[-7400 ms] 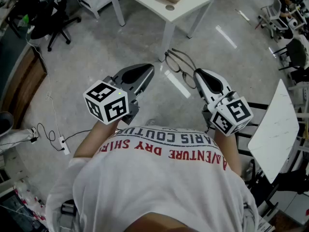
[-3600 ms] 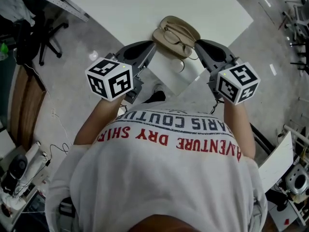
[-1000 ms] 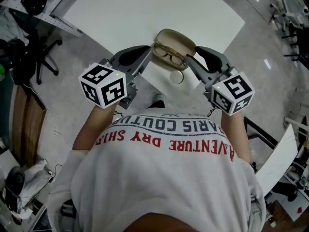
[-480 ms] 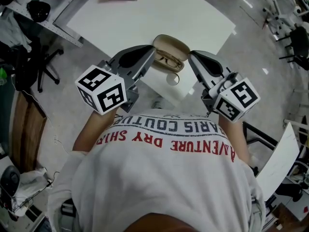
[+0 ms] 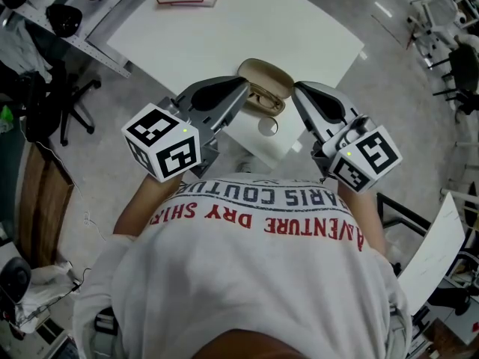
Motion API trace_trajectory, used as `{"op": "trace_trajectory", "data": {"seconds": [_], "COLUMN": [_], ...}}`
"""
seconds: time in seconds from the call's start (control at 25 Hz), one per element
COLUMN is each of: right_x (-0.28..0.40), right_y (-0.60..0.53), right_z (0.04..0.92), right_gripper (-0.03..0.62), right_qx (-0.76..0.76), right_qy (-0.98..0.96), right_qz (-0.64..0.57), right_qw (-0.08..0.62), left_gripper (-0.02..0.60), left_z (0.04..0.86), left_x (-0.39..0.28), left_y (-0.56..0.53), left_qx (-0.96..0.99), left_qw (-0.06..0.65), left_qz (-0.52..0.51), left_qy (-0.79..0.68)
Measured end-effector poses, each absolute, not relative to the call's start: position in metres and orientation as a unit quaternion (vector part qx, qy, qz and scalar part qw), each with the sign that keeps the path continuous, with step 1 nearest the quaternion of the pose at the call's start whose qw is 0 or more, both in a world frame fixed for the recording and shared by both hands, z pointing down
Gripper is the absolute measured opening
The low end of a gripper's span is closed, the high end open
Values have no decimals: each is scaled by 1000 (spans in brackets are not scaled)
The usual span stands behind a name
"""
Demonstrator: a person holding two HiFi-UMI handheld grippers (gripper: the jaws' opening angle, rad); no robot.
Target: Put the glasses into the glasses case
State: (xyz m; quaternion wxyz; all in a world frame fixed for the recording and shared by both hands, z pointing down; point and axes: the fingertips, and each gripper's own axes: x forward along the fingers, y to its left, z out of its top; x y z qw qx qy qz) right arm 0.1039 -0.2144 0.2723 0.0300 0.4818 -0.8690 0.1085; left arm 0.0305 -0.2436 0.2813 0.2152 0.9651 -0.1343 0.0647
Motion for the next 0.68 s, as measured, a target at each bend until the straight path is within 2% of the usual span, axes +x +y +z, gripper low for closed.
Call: {"op": "trace_trajectory", "data": {"seconds": [0.68], "right_x": [111], "right_y": [-218], "right_z": [284], "right_gripper": [23], "right_qx": [485], "right_qy": [-866], "right_qz": [114], "right_qw": [44], "left_gripper": [37], "left_z": [294], "left_x": [38], "left_y": [-248], "left_qx": [963], "left_qw": [221], "left_qz": [75], "left_qy": [-136]}}
